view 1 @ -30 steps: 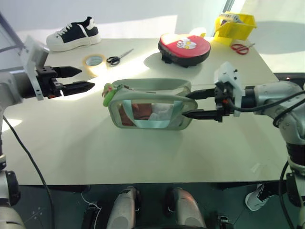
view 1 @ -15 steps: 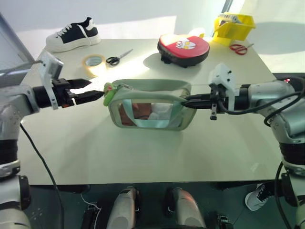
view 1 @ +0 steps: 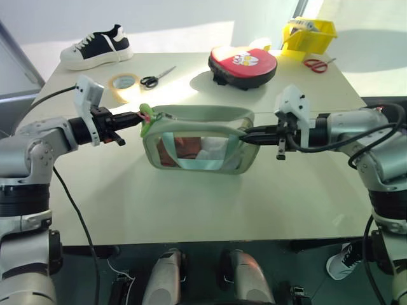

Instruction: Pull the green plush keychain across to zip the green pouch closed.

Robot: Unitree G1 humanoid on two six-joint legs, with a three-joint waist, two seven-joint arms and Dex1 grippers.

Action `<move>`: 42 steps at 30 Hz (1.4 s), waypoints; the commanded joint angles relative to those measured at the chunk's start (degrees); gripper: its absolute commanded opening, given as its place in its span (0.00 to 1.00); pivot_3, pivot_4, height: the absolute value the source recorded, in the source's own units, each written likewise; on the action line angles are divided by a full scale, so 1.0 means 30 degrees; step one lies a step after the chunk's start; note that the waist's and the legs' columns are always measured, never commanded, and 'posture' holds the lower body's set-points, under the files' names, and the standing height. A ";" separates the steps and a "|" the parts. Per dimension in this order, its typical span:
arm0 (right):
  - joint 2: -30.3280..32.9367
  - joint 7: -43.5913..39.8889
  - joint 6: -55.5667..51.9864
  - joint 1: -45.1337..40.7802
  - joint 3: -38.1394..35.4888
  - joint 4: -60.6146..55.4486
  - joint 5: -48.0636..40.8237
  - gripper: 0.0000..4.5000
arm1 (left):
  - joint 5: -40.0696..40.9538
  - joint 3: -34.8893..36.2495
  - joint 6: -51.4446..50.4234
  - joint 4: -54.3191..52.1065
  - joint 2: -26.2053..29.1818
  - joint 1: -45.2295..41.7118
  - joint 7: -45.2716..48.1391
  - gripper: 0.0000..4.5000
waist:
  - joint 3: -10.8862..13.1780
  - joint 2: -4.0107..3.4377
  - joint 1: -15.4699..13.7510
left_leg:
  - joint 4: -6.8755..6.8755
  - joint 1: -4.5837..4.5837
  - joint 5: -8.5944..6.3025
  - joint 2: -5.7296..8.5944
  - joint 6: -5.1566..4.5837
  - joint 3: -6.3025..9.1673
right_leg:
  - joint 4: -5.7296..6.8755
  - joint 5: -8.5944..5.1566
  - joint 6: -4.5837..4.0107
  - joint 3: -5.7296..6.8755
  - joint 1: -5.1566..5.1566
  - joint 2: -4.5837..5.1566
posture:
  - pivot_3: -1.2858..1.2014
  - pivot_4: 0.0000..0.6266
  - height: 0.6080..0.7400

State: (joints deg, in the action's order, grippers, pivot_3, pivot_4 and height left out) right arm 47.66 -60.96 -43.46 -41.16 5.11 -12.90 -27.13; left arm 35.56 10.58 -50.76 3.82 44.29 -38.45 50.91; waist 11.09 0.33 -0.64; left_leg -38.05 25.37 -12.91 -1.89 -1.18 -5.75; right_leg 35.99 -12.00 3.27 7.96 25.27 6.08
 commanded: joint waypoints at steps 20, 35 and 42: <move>-0.0657 0.0381 0.0731 -0.0428 -0.0221 -0.0115 0.0603 0.00 | -0.2173 -0.3477 0.2906 0.0067 -0.0997 -0.4612 0.1768 0.20 | 0.0014 0.0058 0.0023 | -0.0017 -0.0001 0.0010 -0.0028 0.0013 -0.0022 | 0.0014 0.0001 0.0002 -0.0023 0.0012 -0.0047 | 0.52 0.24 1.00; -0.0749 0.0877 0.0837 -0.0399 -0.0095 0.0171 0.0904 0.00 | -0.0325 -0.0762 0.0488 -0.1012 0.3899 -0.2668 0.4945 0.74 | 0.0014 0.0057 0.0109 | -0.0011 0.0004 0.0007 -0.0031 0.0010 -0.0020 | 0.0007 -0.0024 0.0035 -0.0025 0.0026 -0.0036 | 0.52 0.24 1.00; -0.1052 0.1098 0.0724 -0.0831 -0.0022 0.0367 0.0986 0.00 | -0.1196 -0.1659 0.1937 -0.4664 0.3297 0.1632 0.3837 0.74 | 0.0015 0.0057 -0.0040 | -0.0012 0.0005 -0.0015 -0.0026 0.0047 -0.0012 | -0.0022 -0.0066 -0.0043 -0.0027 0.0017 -0.0001 | 0.52 0.24 1.00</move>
State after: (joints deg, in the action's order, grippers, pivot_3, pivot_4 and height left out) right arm 44.86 -58.09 -41.70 -42.02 5.75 -11.43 -23.96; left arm 33.40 5.72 -47.35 -7.76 54.71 -33.12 64.12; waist 11.14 0.50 -0.75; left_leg -38.09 25.38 -12.97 -1.97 -1.00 -5.78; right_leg 35.93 -12.19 3.14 7.88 25.32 6.08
